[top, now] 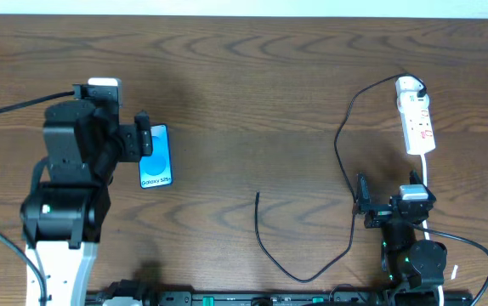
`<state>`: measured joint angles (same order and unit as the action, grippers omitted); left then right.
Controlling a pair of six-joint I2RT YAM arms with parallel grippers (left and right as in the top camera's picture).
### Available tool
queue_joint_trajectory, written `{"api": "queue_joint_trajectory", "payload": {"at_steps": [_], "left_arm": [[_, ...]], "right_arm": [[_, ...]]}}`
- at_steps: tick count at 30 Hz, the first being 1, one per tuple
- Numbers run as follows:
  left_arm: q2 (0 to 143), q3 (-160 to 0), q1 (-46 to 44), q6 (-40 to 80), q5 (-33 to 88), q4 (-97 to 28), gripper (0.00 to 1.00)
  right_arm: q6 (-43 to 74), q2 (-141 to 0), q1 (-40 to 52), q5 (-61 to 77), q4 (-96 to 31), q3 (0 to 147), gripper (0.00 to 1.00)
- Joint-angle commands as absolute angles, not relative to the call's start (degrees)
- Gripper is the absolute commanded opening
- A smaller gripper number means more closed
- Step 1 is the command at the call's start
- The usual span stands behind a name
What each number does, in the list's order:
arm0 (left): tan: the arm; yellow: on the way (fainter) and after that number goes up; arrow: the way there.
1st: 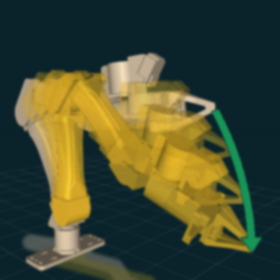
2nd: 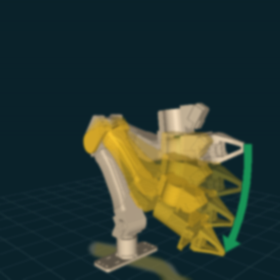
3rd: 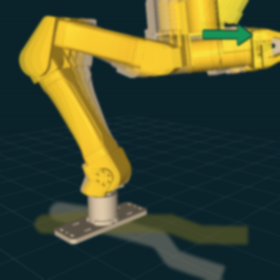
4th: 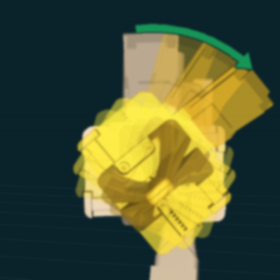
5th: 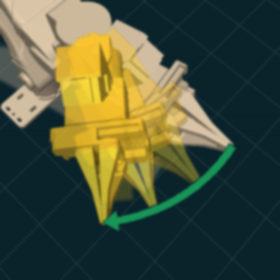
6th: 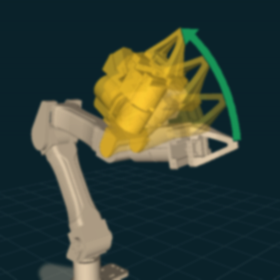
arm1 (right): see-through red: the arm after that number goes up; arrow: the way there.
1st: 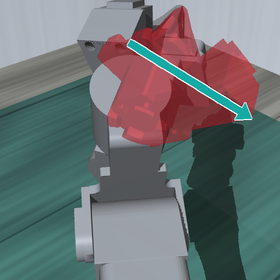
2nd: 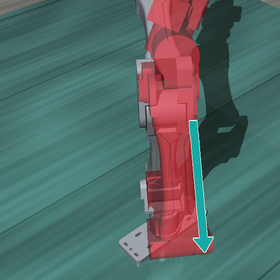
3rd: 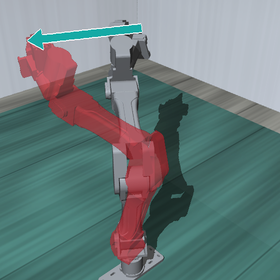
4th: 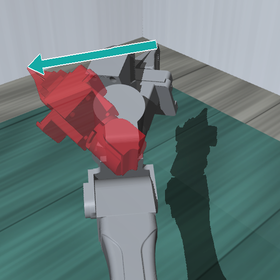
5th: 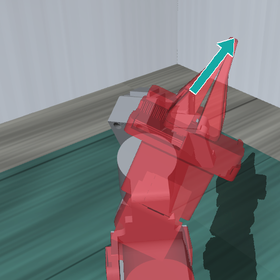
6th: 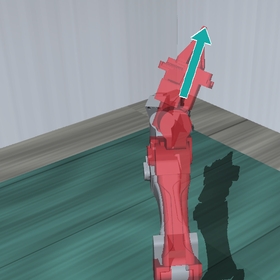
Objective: Plug charger to phone and switch on socket
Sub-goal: 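Raise the left arm and move the left gripper over the phone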
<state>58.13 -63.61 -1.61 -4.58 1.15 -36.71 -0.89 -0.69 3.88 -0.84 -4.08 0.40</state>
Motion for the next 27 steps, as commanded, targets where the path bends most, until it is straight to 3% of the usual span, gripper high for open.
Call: {"api": "queue_joint_trajectory", "payload": {"at_steps": [1, 27], "left_arm": [[61.45, -67.00, -1.37, -5.32, 0.93, -39.31, 0.87], [84.79, -84.38, -1.37, -2.50, 1.08, -53.25, 0.87]], "right_arm": [[-1.13, -0.32, 3.97, -0.49, -4.32, 0.30, 0.99], [-1.13, -0.32, 3.97, -0.49, -4.32, 0.32, 0.99]]}}
